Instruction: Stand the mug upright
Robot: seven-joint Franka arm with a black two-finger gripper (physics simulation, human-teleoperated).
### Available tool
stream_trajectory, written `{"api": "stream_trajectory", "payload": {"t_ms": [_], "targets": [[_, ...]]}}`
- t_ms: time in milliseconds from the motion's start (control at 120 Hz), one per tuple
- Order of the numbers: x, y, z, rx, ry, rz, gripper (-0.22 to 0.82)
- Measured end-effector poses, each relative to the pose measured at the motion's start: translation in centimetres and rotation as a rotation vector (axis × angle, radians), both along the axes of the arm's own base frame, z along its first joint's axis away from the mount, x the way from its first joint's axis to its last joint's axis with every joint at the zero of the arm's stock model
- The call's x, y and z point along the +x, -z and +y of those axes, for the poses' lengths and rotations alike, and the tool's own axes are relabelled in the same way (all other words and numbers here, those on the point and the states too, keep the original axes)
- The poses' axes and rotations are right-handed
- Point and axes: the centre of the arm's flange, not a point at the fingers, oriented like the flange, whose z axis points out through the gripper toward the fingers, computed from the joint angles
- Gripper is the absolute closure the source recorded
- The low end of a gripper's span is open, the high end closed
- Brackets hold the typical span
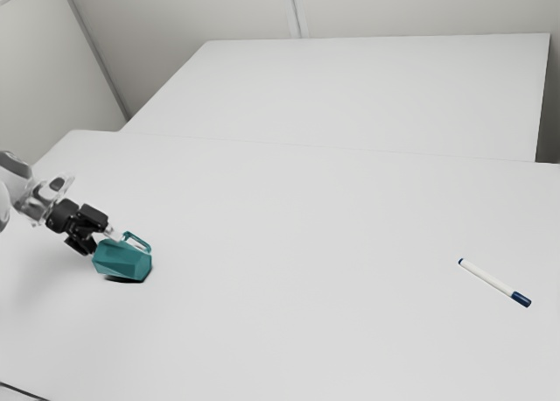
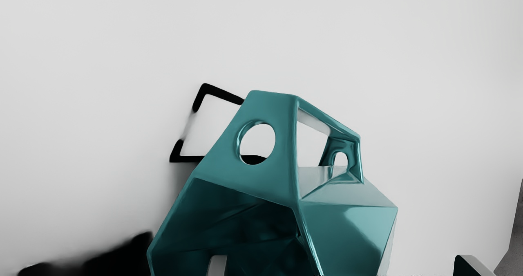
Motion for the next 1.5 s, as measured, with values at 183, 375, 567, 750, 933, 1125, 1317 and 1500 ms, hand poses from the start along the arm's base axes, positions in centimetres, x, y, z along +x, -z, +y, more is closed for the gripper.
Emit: {"api": "stream_trajectory", "payload": {"t_ms": [183, 375, 567, 750, 933, 1125, 1317, 1500], "targets": [[-0.3, 0.0, -0.5, -0.026, 0.015, -0.058, 0.04], [-0.5, 0.3, -0.8, -0.044, 0.022, -0.095, 0.48], [-0.3, -0.5, -0.9, -0.047, 0.026, -0.137, 0.66], [0.0, -1.6, -0.9, -0.054, 0.019, -0.174, 0.74], [1.6, -6.9, -1.4, -0.003, 0.072, -0.249, 0.76], [11.7, -18.0, -10.3, 0.343, 0.472, -0.291, 0.77], [16.5, -19.1, -20.4, 0.597, 0.638, -0.315, 0.78], [18.8, -15.5, -24.2, 0.719, 0.636, -0.337, 0.78]]}}
